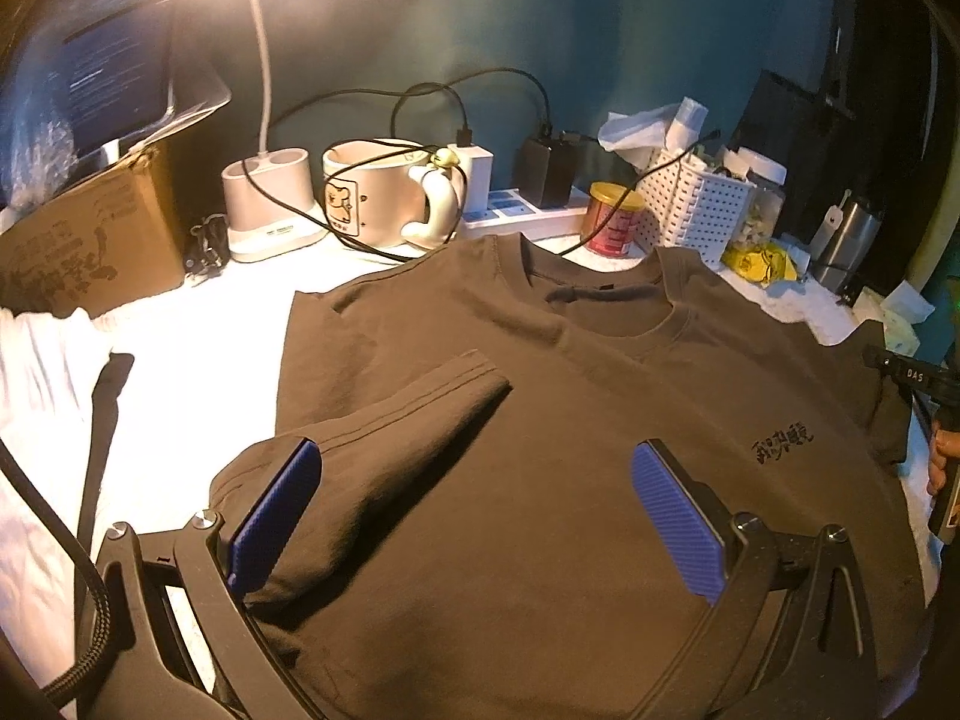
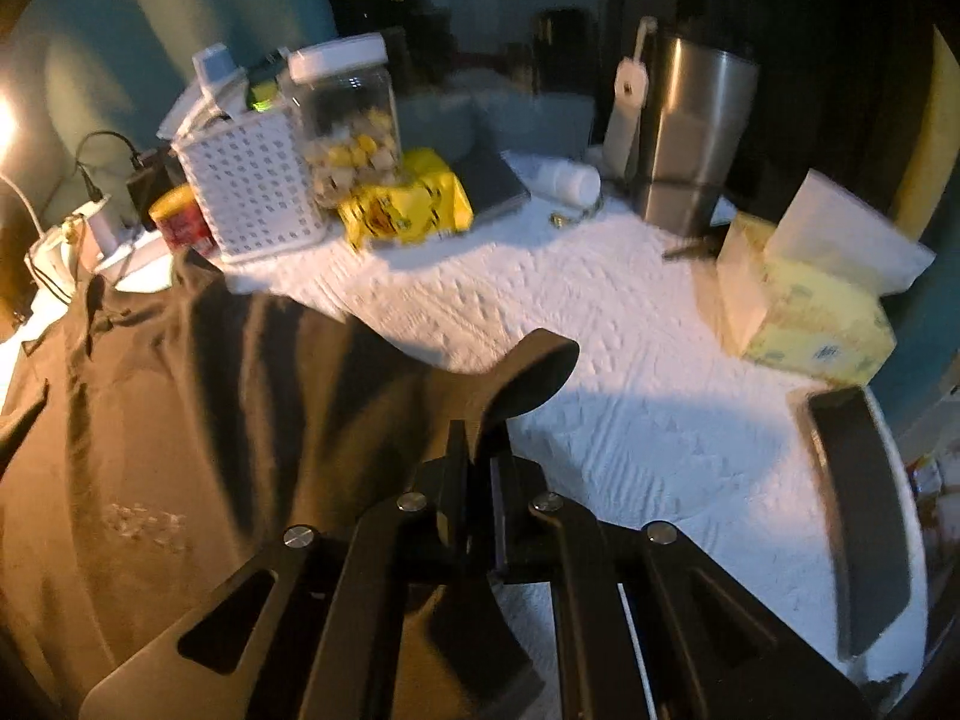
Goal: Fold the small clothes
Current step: 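Fold the held side inward over the shirt back, then open the right gripper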
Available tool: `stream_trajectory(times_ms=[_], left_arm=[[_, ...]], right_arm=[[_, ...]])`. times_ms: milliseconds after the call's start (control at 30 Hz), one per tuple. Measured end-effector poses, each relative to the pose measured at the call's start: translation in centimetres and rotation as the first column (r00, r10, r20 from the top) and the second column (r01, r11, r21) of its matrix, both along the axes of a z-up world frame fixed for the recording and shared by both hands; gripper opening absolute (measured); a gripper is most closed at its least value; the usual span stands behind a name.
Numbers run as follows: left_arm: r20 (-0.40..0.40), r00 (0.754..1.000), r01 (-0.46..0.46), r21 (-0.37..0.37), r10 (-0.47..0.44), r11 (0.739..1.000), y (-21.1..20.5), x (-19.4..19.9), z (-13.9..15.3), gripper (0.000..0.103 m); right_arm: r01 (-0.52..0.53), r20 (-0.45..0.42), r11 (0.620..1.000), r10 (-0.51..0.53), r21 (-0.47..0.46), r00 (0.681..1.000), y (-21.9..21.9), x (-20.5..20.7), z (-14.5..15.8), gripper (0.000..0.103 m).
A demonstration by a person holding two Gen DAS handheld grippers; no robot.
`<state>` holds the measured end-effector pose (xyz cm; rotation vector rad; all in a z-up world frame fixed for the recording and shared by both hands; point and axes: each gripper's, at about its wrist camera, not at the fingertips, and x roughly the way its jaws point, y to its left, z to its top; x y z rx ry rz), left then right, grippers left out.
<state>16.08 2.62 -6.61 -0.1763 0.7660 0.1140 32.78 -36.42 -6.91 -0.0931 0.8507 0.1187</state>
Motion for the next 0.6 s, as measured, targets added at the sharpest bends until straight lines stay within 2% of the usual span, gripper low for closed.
stream_trajectory(times_ms=[300,600], left_arm=[[0.049,0.999,-0.012,-0.045,0.014,0.999,2.3,-2.4,0.3,0.102],[0.064,0.998,-0.022,-0.069,0.027,0.997,5.0,-4.2,-0.2,0.102]], right_arm=[[-0.08,0.09,0.997,0.081,-0.016,0.993,5.3,-2.2,4.2,0.007],[-0.166,0.08,0.986,0.168,-0.029,0.983,12.0,-3.1,3.8,0.007]])
